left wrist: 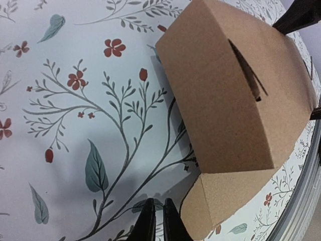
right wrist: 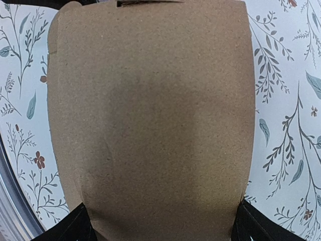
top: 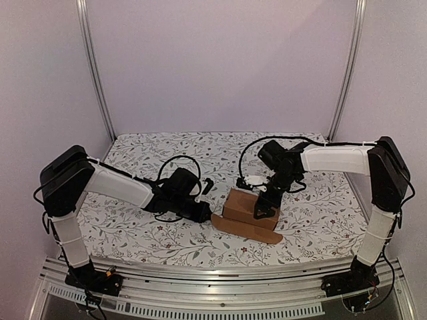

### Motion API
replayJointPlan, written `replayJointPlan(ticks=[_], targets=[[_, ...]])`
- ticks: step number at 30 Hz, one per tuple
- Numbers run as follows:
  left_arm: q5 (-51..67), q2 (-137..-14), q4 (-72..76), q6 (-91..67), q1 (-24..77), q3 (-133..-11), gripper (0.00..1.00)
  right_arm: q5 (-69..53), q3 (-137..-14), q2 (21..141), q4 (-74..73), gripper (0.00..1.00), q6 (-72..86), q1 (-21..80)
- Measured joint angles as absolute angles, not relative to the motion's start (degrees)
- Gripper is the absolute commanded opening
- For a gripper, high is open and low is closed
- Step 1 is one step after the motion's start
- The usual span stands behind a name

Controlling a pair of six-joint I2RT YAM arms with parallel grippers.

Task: Fold the paper box

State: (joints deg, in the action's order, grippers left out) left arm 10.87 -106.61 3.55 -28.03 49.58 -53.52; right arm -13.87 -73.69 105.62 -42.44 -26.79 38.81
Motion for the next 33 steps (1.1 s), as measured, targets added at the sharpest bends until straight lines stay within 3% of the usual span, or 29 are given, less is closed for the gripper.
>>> replayJointPlan(ticks=[33], targets=[[6.5, -108.7, -2.4, -28.6, 57.0, -60.0, 0.0, -13.4, -77.3, 108.8, -44.6, 0.84, -25.8, 38.8]])
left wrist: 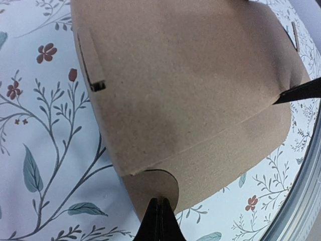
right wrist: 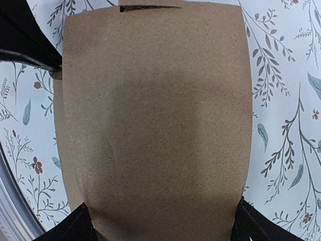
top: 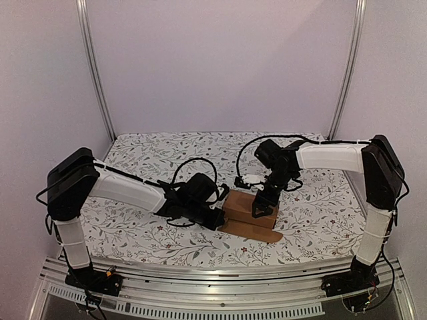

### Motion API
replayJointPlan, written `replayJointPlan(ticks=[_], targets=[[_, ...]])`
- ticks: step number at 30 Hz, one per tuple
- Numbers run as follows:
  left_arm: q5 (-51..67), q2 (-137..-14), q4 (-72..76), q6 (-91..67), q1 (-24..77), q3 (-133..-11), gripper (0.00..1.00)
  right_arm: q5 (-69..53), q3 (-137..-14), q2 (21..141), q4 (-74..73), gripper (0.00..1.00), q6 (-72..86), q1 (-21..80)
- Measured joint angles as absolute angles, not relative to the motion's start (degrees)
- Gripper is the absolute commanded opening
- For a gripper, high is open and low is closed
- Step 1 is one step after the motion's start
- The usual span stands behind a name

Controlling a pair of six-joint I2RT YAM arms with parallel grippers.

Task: Fold the paper box

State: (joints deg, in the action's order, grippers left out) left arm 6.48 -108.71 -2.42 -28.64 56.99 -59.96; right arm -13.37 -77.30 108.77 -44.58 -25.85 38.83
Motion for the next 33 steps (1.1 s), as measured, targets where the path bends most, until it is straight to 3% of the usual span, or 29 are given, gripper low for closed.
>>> replayJointPlan(ticks=[13, 19, 25, 33], targets=[[-7.0, -112.2, -7.4, -25.7, 63.6, -64.6, 0.01, -13.4, -77.4, 108.8, -44.9, 0.89, -26.4, 38.8], [-8.1, -105.6, -12.9, -22.3, 64.3, -64.3, 0.14, -13.8, -77.1, 107.4, -46.3, 0.98, -27.2, 38.8], [-7.6, -97.1, -18.5, -16.2, 64.0, -71.3, 0.28, -13.9, -76.0, 96.4, -49.0, 0.99, -27.5, 38.1], [-2.5, -106.0, -19.9, -13.1, 57.6, -85.7, 0.36, -15.7, -68.8, 86.0, -48.0, 0.99, -24.1, 30.7]])
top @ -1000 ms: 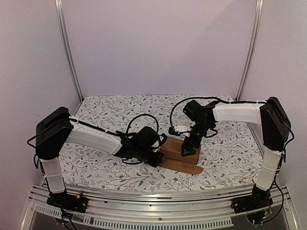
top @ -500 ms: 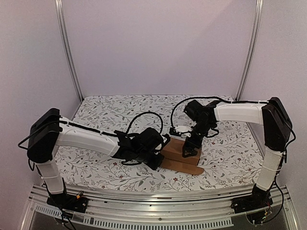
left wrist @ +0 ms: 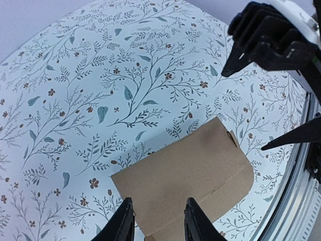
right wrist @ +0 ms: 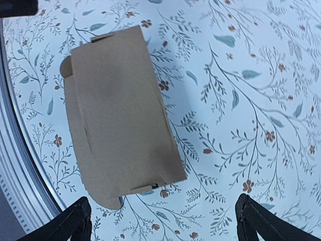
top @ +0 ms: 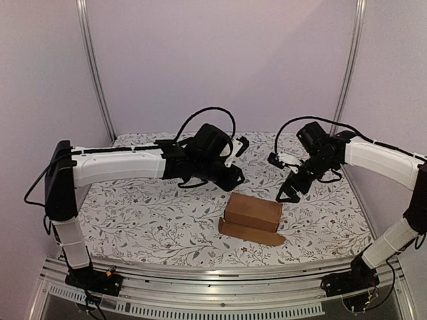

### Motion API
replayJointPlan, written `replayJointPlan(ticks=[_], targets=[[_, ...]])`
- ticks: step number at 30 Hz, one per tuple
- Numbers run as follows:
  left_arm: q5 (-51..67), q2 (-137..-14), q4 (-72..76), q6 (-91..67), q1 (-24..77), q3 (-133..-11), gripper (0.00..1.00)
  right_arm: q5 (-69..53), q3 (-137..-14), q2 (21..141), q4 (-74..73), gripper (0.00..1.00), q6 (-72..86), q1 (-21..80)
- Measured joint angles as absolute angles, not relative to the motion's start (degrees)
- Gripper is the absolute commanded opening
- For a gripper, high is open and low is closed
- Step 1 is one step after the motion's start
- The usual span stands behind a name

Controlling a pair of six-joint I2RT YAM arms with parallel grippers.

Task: Fold the paper box

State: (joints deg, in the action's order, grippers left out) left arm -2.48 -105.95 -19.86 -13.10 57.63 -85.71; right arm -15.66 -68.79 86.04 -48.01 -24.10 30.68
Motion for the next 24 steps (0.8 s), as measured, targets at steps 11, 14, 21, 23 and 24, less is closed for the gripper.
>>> replayJointPlan(ticks=[11, 14, 21, 23, 24], targets=[[5.8, -119.6, -21.7, -13.1, 53.6, -94.5, 0.28, -34.3, -66.1, 97.3, -53.2, 0.62, -16.8, 18.0], [6.1, -117.8, -19.6, -14.5, 53.6, -89.0, 0.27, -38.3, -70.0, 107.3, -55.9, 0.51, -17.1, 18.3], [5.0, -105.1, -16.8, -18.5, 53.8, -70.9, 0.26, -45.0, -83.1, 121.1, -63.1, 0.41, -17.2, 22.1], [4.4, -100.6, -16.5, -19.3, 53.8, -67.5, 0.26, -44.8, -89.0, 124.0, -64.2, 0.43, -17.6, 24.9], [4.0, -98.8, -16.5, -19.6, 53.8, -66.6, 0.26, -44.7, -92.0, 125.5, -64.6, 0.44, -17.8, 26.3]])
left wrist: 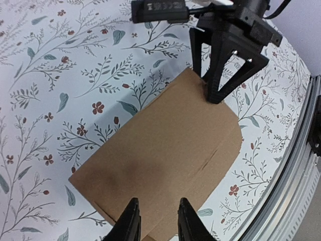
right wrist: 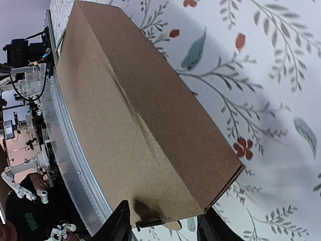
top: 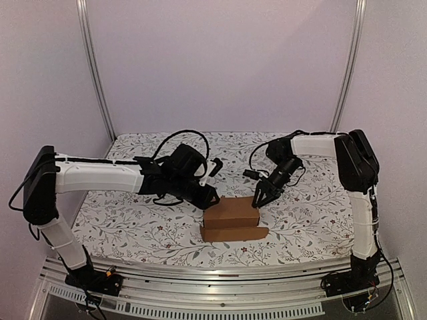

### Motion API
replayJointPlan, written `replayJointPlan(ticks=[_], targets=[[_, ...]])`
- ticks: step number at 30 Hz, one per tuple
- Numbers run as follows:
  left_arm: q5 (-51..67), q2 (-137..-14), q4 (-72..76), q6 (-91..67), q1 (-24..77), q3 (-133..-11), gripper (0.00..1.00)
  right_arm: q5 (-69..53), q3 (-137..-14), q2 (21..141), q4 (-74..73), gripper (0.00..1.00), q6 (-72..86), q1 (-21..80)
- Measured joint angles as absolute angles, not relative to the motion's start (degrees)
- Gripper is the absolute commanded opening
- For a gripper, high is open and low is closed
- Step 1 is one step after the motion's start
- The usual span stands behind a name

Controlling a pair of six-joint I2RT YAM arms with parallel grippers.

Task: Fold the paper box

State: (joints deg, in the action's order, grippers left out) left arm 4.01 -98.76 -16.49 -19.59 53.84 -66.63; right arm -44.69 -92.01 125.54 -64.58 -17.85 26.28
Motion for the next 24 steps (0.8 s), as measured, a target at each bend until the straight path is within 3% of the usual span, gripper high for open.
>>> replayJointPlan(ticks=[4, 8, 9, 11, 12, 13, 20, 24], targets=[[3.3, -95.8, -16.3, -19.5, 53.8, -65.9, 0.29, -44.3, -102.7, 130.6, -66.7, 0.58, -19.0, 29.6], [2.4, -96.9, -16.6, -18.8, 53.8, -66.0, 0.45, -44.1, -104.6, 130.5, -68.4, 0.69, -20.4, 28.9], [2.0, -97.1, -16.9, -18.3, 53.9, -66.0, 0.51, -43.8, -103.8, 129.9, -68.4, 0.7, -20.5, 28.5], [1.5, -97.6, -18.0, -16.3, 53.9, -66.3, 0.72, -43.2, -100.1, 127.5, -68.6, 0.71, -21.4, 27.4], [1.3, -97.6, -18.8, -14.8, 53.9, -66.9, 0.93, -42.9, -98.1, 126.1, -68.8, 0.71, -21.6, 27.1], [1.1, -97.8, -19.7, -13.3, 53.9, -67.7, 0.99, -42.5, -96.6, 124.8, -69.3, 0.71, -21.9, 26.8], [2.1, -100.6, -28.4, 1.2, 53.9, -80.5, 1.0, -41.9, -87.3, 113.6, -69.5, 0.71, -24.9, 26.3], [3.7, -108.1, -35.6, 10.4, 53.6, -91.7, 1.0, -41.8, -83.5, 109.3, -67.8, 0.71, -25.6, 26.3]])
